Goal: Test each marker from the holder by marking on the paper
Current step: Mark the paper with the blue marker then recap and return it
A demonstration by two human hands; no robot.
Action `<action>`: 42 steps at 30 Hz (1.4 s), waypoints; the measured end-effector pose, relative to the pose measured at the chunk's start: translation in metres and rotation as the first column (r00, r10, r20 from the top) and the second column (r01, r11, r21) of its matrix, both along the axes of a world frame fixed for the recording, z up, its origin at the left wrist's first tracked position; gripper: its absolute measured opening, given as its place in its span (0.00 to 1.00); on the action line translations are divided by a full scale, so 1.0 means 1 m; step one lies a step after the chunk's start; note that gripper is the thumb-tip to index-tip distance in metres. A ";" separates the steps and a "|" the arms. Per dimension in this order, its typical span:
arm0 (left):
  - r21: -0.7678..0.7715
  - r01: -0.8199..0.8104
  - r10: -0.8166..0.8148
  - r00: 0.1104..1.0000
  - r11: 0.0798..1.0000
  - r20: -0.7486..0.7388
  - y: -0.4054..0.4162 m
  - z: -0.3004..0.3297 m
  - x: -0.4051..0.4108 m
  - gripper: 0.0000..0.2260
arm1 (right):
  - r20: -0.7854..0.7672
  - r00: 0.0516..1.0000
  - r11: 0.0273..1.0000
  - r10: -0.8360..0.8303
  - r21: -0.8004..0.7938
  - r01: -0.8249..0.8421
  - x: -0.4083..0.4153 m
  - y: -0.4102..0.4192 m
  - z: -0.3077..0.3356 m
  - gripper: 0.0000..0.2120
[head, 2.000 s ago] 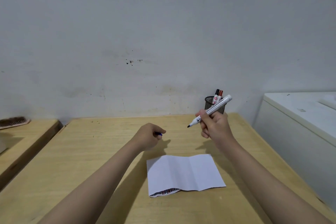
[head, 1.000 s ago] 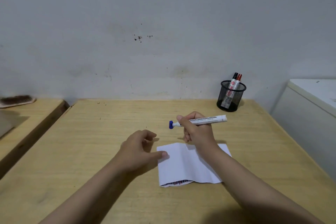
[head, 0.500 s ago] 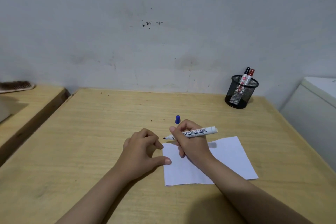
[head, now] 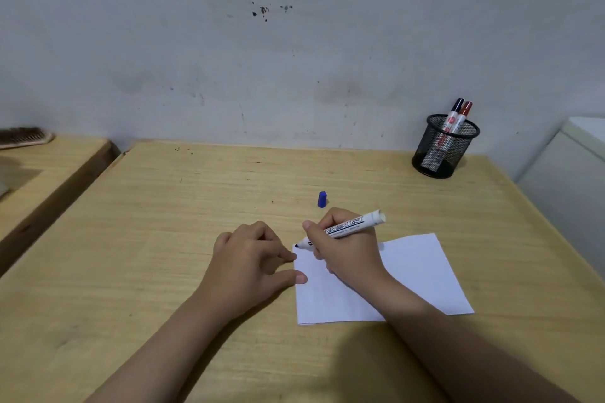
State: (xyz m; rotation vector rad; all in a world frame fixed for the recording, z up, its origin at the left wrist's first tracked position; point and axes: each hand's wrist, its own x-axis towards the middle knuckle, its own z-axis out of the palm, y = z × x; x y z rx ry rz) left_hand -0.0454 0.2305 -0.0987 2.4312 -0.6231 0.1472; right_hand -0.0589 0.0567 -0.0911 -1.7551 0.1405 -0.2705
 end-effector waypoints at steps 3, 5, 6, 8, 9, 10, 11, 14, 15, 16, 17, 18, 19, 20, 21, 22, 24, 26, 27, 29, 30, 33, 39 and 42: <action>-0.003 -0.005 0.005 1.000 1.000 -0.003 0.000 0.001 0.000 0.22 | -0.016 1.000 1.000 0.008 -0.012 -0.008 0.001 0.000 -0.001 0.13; -0.005 -0.003 0.003 1.000 1.000 -0.004 -0.001 0.001 -0.001 0.22 | -0.023 1.000 1.000 0.007 -0.022 -0.008 0.001 0.000 -0.002 0.14; -0.004 -0.002 0.002 1.000 1.000 -0.004 -0.001 0.001 -0.001 0.22 | -0.023 1.000 1.000 0.006 -0.031 -0.007 0.002 0.001 -0.002 0.14; -0.003 -0.001 0.001 1.000 1.000 -0.004 -0.001 0.001 0.000 0.22 | -0.019 1.000 0.998 0.001 -0.055 -0.002 0.002 0.000 -0.003 0.14; -0.002 0.000 0.000 1.000 1.000 -0.004 -0.001 0.001 0.000 0.22 | -0.019 1.000 0.998 -0.002 -0.063 0.001 0.003 0.000 -0.003 0.14; 0.000 0.002 -0.002 1.000 1.000 -0.003 0.000 0.001 0.000 0.22 | -0.021 1.000 0.998 -0.003 -0.066 0.002 0.003 -0.001 -0.003 0.14; 0.002 0.004 -0.004 1.000 1.000 -0.002 0.000 0.001 0.000 0.21 | -0.025 1.000 0.998 -0.002 -0.064 0.000 0.003 -0.001 -0.003 0.14; 0.000 0.008 -0.008 1.000 1.000 0.005 -0.001 0.001 0.001 0.21 | -0.048 0.999 0.998 0.020 -0.055 -0.023 0.002 -0.002 -0.002 0.14; -0.001 0.007 -0.007 1.000 1.000 0.009 -0.001 0.001 0.001 0.21 | -0.055 0.998 0.998 0.026 -0.056 -0.029 0.002 -0.002 -0.002 0.14; -0.002 0.007 -0.007 1.000 1.000 0.014 -0.001 0.001 0.001 0.20 | -0.058 0.998 0.998 0.028 -0.056 -0.032 0.002 -0.002 -0.002 0.14; -0.003 0.007 -0.007 1.000 1.000 0.016 -0.001 0.001 0.001 0.20 | -0.058 0.998 0.998 0.029 -0.055 -0.032 0.002 -0.002 -0.002 0.14; -0.004 0.008 -0.008 1.000 1.000 0.019 -0.001 0.001 0.001 0.20 | -0.054 0.998 0.998 0.030 -0.053 -0.033 0.001 -0.002 -0.002 0.14; -0.002 0.009 -0.009 1.000 1.000 0.021 -0.001 0.001 0.001 0.20 | -0.047 0.999 0.998 0.027 -0.049 -0.029 0.001 -0.002 -0.001 0.14; -0.002 0.011 -0.011 1.000 1.000 0.023 -0.001 0.001 0.001 0.20 | -0.037 0.999 0.999 0.016 -0.038 -0.017 0.000 -0.002 -0.001 0.14; -0.001 0.011 -0.011 1.000 1.000 0.025 -0.001 0.001 0.002 0.20 | -0.027 1.000 1.000 -0.006 -0.012 0.006 0.000 -0.002 0.000 0.14; -0.002 0.012 -0.012 1.000 1.000 0.027 -0.001 0.000 0.002 0.20 | -0.025 0.999 0.999 -0.033 0.035 0.033 0.000 -0.002 0.002 0.15; -0.001 0.018 -0.018 0.999 1.000 0.028 -0.001 0.000 0.002 0.20 | -0.043 0.997 0.983 -0.067 0.171 0.073 0.000 -0.004 0.005 0.15; -0.010 0.032 -0.032 0.999 0.999 0.001 -0.001 0.001 0.003 0.19 | -0.061 0.995 0.958 -0.075 0.271 0.089 0.000 -0.007 0.009 0.14; -0.034 0.042 -0.042 0.999 0.999 -0.021 -0.001 0.002 0.003 0.17 | -0.066 0.994 0.947 -0.086 0.305 0.102 0.001 -0.008 0.010 0.14; -0.145 0.038 -0.049 0.996 0.989 -0.076 -0.007 0.007 0.006 0.10 | -0.066 0.990 0.914 -0.126 0.380 0.142 0.001 -0.010 0.014 0.12; -0.213 0.018 -0.041 0.994 0.977 -0.103 -0.011 0.011 0.009 0.08 | -0.063 0.987 0.890 -0.148 0.427 0.160 0.001 -0.012 0.016 0.11; -0.271 -0.052 0.021 0.993 0.961 -0.115 -0.030 0.022 0.023 0.05 | -0.009 0.981 0.803 -0.194 0.574 0.164 0.001 -0.021 0.030 0.09; -0.083 0.023 -0.030 0.996 0.996 -0.083 -0.072 0.032 0.061 0.15 | 0.058 0.986 0.838 -0.154 0.536 0.099 -0.013 -0.049 0.046 0.04; 0.043 0.033 -0.030 0.996 0.999 -0.086 -0.085 0.030 0.072 0.14 | 0.040 0.992 0.872 -0.118 0.483 0.085 -0.023 -0.062 0.046 0.04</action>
